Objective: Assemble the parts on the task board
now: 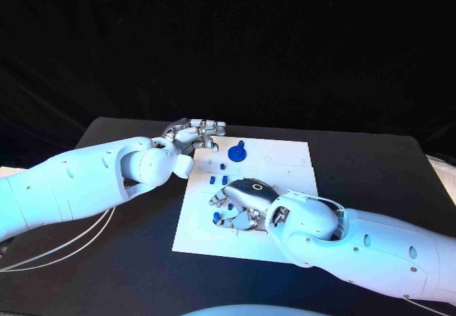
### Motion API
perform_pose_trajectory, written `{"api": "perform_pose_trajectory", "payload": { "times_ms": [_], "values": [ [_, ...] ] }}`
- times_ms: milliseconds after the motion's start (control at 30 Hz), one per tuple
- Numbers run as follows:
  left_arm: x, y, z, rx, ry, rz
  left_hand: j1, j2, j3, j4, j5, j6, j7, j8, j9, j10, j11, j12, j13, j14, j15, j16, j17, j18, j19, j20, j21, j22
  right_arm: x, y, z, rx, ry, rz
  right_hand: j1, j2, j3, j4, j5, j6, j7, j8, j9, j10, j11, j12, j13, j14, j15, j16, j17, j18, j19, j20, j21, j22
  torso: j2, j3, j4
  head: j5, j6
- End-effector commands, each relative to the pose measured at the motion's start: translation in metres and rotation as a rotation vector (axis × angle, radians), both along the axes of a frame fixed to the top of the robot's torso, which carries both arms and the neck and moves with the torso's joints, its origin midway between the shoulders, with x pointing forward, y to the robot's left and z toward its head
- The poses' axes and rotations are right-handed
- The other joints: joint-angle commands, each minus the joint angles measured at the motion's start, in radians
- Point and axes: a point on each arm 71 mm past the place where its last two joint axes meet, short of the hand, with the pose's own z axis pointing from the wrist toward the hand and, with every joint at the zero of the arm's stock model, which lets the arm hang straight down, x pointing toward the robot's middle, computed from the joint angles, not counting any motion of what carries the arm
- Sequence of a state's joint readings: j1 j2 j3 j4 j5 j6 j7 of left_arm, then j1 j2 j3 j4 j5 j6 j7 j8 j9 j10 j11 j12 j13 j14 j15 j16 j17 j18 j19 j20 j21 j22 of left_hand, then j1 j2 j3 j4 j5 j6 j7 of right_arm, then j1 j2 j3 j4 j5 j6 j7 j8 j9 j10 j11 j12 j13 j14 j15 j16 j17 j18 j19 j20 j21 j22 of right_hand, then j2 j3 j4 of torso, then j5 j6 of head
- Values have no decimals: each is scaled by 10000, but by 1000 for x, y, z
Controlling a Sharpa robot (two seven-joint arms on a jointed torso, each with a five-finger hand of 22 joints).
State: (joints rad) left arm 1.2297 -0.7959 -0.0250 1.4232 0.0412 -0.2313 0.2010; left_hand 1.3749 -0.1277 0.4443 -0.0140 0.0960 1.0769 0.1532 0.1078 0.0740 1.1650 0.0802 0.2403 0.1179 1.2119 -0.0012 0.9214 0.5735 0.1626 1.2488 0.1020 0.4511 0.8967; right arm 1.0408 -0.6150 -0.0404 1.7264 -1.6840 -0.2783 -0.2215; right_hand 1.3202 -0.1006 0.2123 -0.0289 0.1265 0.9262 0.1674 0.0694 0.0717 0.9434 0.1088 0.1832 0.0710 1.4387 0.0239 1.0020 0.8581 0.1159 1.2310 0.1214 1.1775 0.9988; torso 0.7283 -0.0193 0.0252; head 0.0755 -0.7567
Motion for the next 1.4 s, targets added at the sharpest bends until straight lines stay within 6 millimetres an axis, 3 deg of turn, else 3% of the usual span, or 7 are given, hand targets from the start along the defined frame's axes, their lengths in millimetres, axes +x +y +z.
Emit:
{"api": "perform_pose_trajectory", "payload": {
  "times_ms": [33, 300, 467, 667, 867, 1000, 1400],
  "values": [
    [-1, -2, 1, -69, -27, -214, 0, 24, -70, -16, -6, -38, 15, 24, -12, -49, 9, 45, 13, -44, 12, -58, -9, 189, -38, -34, -46, -16, -1, -9, 11, 1354, -334, -297, 130, 83, -86, -20, 184, 157, 13, 53, 18, 161, 9, 173, 12, 105, -59, 39, 81, 72, 174, 1, 112, 145, -15, 9, -6, -37, 21],
    [-1, 2, 1, -41, -16, -149, -11, 18, -82, -13, -16, -43, 17, 23, -13, -58, 12, 47, 13, -48, 15, -59, -13, 188, -38, -32, -51, -20, 9, -81, 33, 1366, 711, -1979, -101, 239, -230, 226, 200, 733, 5, 198, 68, 1725, -179, 1005, 192, 377, -179, 672, 747, -105, 759, -79, 736, 990, -78, -13, -105, -390, 124],
    [-2, 3, 1, -51, -52, -131, -11, 18, -82, -13, -16, -43, 17, 23, -13, -58, 12, 47, 13, -48, 15, -59, -13, 188, -38, -32, -51, -20, 11, -130, 36, 756, 1325, -3366, -338, 212, -651, 555, -320, 976, -412, 278, 71, 3970, -729, 2642, 1325, 748, -622, 1995, 2216, -468, 1774, -472, 1977, 2694, -148, -12, -281, -558, 265],
    [-3, 2, 0, -51, -55, -163, -11, 18, -82, -13, -16, -43, 17, 23, -13, -58, 12, 47, 13, -48, 15, -59, -13, 188, -38, -32, -51, -20, 9, -165, 32, 162, 1422, -4511, -269, 282, -1411, 1152, 327, 1244, -545, 537, 119, 3664, -777, 7265, 6736, 729, -712, 2828, 3121, -553, 1895, -601, 2347, 3177, -231, 25, -448, -561, 296],
    [-5, -2, -4, -44, -13, -283, -11, 18, -82, -13, -16, -43, 17, 23, -13, -58, 12, 47, 13, -48, 15, -59, -13, 188, -38, -32, -51, -20, 7, -183, 25, -458, 1575, -5153, -518, 494, -1714, 1752, 1016, 1232, -530, 623, 150, 3506, -799, 8016, 7881, 725, -682, 2951, 3243, -558, 1881, -563, 2389, 3236, -330, 10, -442, -642, 256],
    [-6, -2, -6, -38, 31, -301, -39, 32, -103, 5, -33, -48, 16, 25, -14, -65, 14, 61, 14, -52, 20, -58, -21, 186, -39, -27, -63, -29, 3, -187, 17, -886, 1890, -5578, -900, 331, -2144, 2166, 1213, 1273, -560, 710, 193, 3593, -808, 8414, 8457, 760, -684, 3147, 3491, -593, 1964, -559, 2495, 3402, -344, 13, -409, -724, 252],
    [-7, -1, -9, -32, 69, -299, -39, 32, -103, 5, -33, -48, 16, 25, -14, -65, 14, 61, 14, -52, 20, -58, -21, 186, -39, -27, -63, -29, 0, -176, 1, -1458, 2376, -5740, -756, 419, -2916, 2668, 1064, 1258, -590, 924, 306, 3860, -825, 9269, 9753, 865, -690, 3736, 4254, -705, 2238, -565, 2823, 3908, -327, 11, -417, -681, 177]
  ]
}}
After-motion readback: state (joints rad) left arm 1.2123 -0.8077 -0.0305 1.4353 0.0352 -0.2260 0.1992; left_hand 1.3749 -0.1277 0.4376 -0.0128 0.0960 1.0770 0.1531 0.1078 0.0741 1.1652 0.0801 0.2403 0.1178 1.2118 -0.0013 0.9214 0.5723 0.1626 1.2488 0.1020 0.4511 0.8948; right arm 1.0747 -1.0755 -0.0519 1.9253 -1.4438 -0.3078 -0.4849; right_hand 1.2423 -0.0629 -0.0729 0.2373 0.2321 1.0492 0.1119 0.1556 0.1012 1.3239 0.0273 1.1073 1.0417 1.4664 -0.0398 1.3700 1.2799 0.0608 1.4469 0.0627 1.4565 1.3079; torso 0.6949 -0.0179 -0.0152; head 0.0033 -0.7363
